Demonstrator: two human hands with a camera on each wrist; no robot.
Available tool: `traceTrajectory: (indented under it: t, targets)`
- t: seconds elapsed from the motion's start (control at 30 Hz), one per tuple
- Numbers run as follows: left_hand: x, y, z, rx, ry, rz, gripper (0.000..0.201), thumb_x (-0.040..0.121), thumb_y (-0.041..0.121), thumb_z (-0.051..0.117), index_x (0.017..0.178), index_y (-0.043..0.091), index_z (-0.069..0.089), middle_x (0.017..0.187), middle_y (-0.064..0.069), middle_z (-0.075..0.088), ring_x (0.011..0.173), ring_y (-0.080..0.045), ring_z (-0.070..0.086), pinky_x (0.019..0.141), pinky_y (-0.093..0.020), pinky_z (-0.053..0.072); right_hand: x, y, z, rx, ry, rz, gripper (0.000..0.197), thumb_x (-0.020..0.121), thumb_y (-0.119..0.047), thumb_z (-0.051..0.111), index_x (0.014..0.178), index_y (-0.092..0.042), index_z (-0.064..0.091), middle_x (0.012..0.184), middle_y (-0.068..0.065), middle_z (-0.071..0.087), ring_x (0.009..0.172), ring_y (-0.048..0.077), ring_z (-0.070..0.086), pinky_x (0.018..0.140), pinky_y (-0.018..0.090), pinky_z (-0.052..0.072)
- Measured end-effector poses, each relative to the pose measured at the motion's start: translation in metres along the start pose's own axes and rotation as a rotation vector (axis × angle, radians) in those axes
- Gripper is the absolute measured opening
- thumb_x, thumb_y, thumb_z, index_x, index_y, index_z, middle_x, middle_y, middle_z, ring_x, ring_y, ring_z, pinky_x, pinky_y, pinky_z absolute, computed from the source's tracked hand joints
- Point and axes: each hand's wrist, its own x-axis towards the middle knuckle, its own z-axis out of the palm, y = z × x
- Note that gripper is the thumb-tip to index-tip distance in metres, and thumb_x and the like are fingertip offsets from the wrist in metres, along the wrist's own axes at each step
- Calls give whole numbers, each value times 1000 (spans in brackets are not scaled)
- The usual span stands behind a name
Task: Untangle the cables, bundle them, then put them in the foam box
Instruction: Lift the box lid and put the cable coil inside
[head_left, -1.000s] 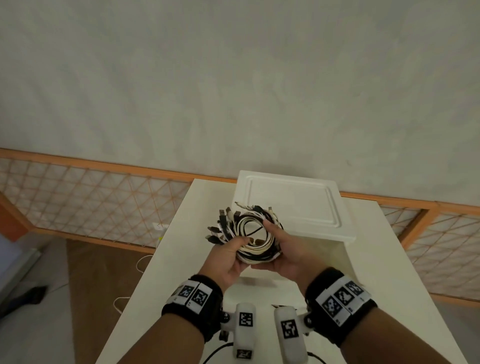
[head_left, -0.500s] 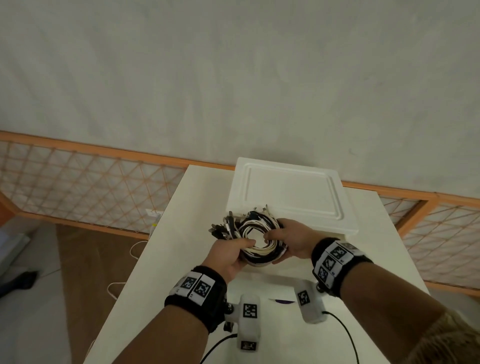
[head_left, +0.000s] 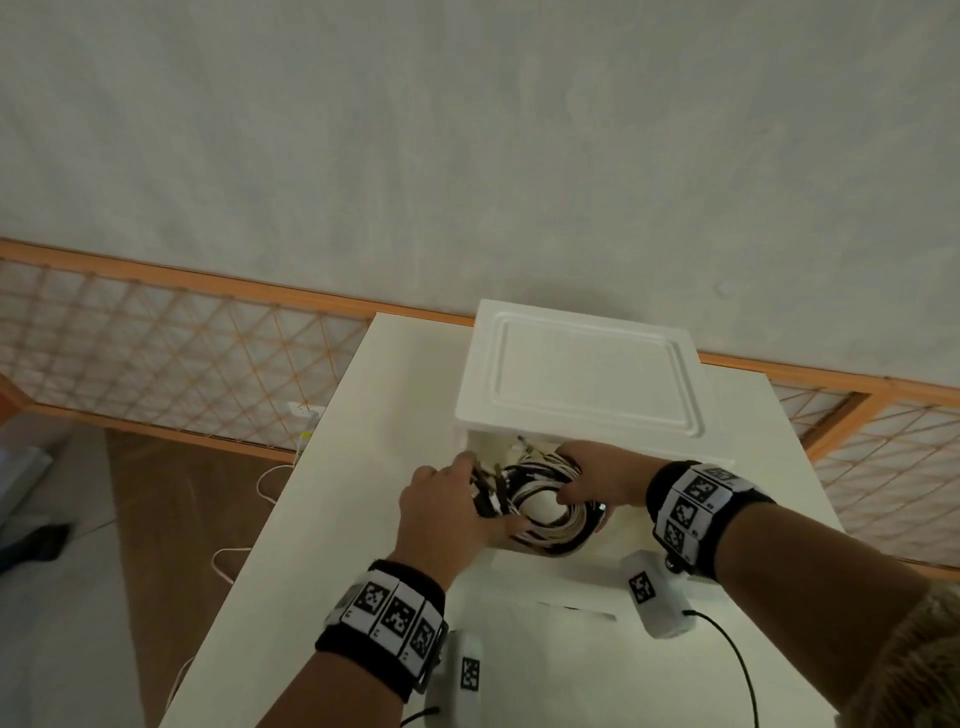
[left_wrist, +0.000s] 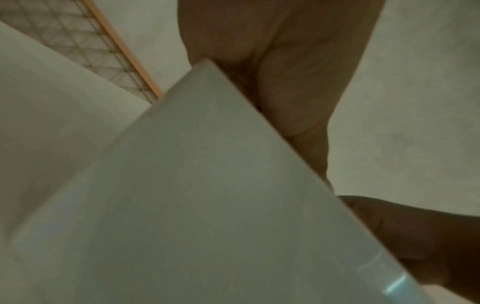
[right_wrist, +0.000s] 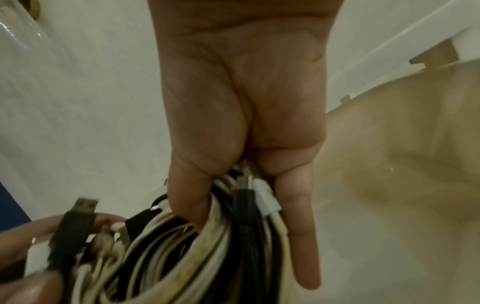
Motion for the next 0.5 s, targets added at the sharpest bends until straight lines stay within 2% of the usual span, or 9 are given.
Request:
traceTrajectory:
  t: [0.07, 0.13, 0.2, 0.23, 0.3, 0.37, 0.43, 0.5]
  targets:
    - [3, -3, 2, 199, -52, 64, 86, 65, 84, 52, 129, 27, 45, 131, 5, 50, 116, -21, 40, 93, -35, 35, 5, 2, -4, -156, -45, 12, 18, 79, -21, 67, 89, -25, 54, 95, 3, 63, 83, 22, 67, 72, 42, 57]
    - [6, -3, 4, 240, -110, 111, 72, 74, 77, 49, 128, 30, 49, 145, 3, 30, 126, -25, 30, 102, -40, 27, 10, 3, -7, -328, -128, 29, 18, 76, -28, 68, 82, -31, 51, 94, 3, 62, 83, 27, 67, 75, 49, 57]
    - [8, -3, 5, 221, -138, 130, 66, 79, 67, 52, 135, 33, 43, 151, 1, 15, 133, -28, 22, 106, -44, 22, 17, 4, -9, -476, -195, 51, 20, 74, -35, 68, 86, -30, 52, 93, 3, 64, 83, 30, 68, 75, 50, 57]
    - [8, -4, 6, 215, -116, 132, 63, 80, 60, 53, 136, 35, 41, 152, 1, 14, 134, -27, 21, 107, -44, 21, 19, 2, -9, -504, -213, 46, 24, 74, -36, 68, 92, -28, 54, 94, 3, 64, 84, 30, 68, 76, 50, 57]
    - [7, -6, 10, 210, -37, 145, 52, 83, 48, 52, 134, 37, 44, 152, 2, 21, 133, -25, 25, 105, -42, 22, 22, -5, -9, -518, -241, 19, 31, 77, -35, 67, 102, -23, 55, 97, 3, 63, 88, 28, 65, 78, 45, 56]
    - [5, -9, 18, 201, 45, 175, 40, 81, 41, 52, 121, 35, 57, 144, 2, 38, 125, -24, 36, 99, -41, 29, 26, -12, -9, -549, -270, -5, 35, 82, -33, 65, 111, -18, 54, 99, 2, 60, 89, 23, 58, 78, 34, 49]
    - [4, -12, 21, 173, 114, 199, 30, 69, 37, 54, 96, 32, 68, 124, 2, 58, 106, -24, 53, 86, -39, 41, 31, -16, -6, -568, -290, -33, 37, 87, -31, 62, 117, -14, 50, 104, 5, 57, 90, 22, 52, 77, 31, 43]
    - [4, -12, 20, 154, 142, 212, 29, 63, 36, 50, 86, 32, 68, 109, 5, 64, 92, -20, 57, 77, -35, 46, 36, -19, -2, -568, -282, -78, 36, 89, -28, 59, 120, -13, 48, 113, 8, 57, 93, 22, 51, 82, 33, 42]
